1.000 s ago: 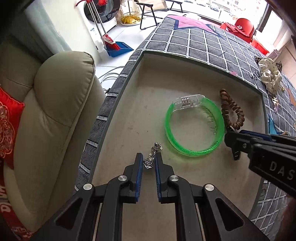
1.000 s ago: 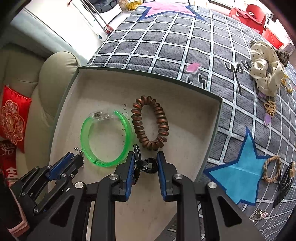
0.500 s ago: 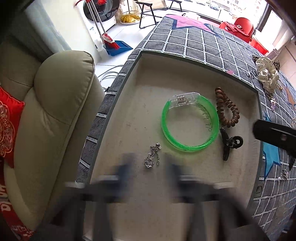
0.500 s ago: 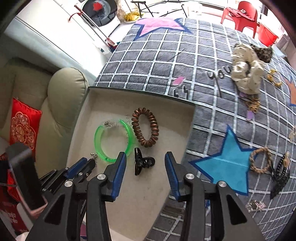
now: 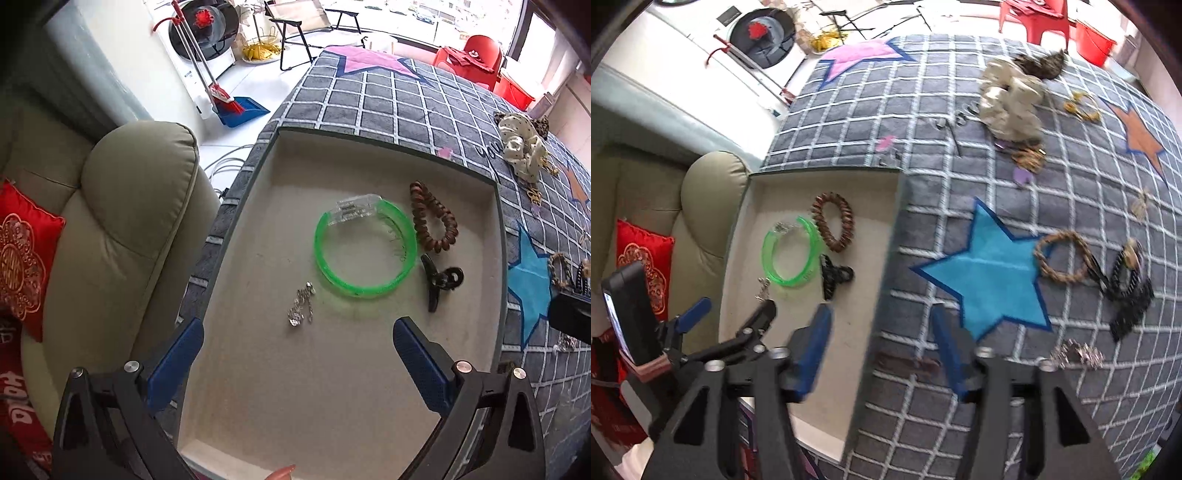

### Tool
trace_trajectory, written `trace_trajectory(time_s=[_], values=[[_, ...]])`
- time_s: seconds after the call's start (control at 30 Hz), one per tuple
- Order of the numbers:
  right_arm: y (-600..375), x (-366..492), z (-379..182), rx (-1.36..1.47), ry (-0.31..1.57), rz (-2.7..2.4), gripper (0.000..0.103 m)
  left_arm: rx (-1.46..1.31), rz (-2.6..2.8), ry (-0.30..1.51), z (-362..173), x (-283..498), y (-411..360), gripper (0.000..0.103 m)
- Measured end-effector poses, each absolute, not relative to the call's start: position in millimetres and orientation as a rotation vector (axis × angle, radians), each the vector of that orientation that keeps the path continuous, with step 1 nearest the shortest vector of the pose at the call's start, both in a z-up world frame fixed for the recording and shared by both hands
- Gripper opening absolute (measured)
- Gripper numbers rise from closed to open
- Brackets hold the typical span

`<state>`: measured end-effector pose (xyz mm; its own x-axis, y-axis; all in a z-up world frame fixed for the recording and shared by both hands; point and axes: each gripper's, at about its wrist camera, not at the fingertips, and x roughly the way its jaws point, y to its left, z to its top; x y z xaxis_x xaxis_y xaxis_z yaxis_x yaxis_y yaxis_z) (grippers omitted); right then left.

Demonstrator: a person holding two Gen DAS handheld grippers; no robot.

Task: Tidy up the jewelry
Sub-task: 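Move the left tool toward the silver star hair pin while the right tool approaches the clear plastic clip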

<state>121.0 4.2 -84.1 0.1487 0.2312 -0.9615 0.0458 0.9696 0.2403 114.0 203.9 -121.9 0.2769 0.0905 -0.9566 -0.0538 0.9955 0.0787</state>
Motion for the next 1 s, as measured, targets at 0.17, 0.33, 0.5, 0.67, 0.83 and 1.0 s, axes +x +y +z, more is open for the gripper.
trace_trajectory(time_s=[0.17, 0.33, 0.5, 0.67, 0.83, 1.0], values=[[-19, 102, -83, 0.274, 1.434, 0.101, 0.08, 0.079, 0.115, 1.291, -115, 104, 196, 0.103], [-45, 80, -81, 0.307, 1.443, 0.065, 0.081, 0.12, 0.094, 1.3, -107, 93, 184, 0.103], [-72, 58, -75, 0.341, 1.434, 0.018, 0.089, 0.109, 0.075, 1.342, -108, 87, 177, 0.103], [-103, 36, -73, 0.375, 1.436, -0.039, 0.089, 0.113, 0.015, 1.345, -101, 77, 160, 0.103], [-134, 15, -71, 0.406, 1.445, -0.1, 0.089, 0.144, -0.058, 1.321, -87, 69, 132, 0.103], [-161, -4, -71, 0.427, 1.455, -0.159, 0.089, 0.156, -0.129, 1.315, -77, 69, 100, 0.103]])
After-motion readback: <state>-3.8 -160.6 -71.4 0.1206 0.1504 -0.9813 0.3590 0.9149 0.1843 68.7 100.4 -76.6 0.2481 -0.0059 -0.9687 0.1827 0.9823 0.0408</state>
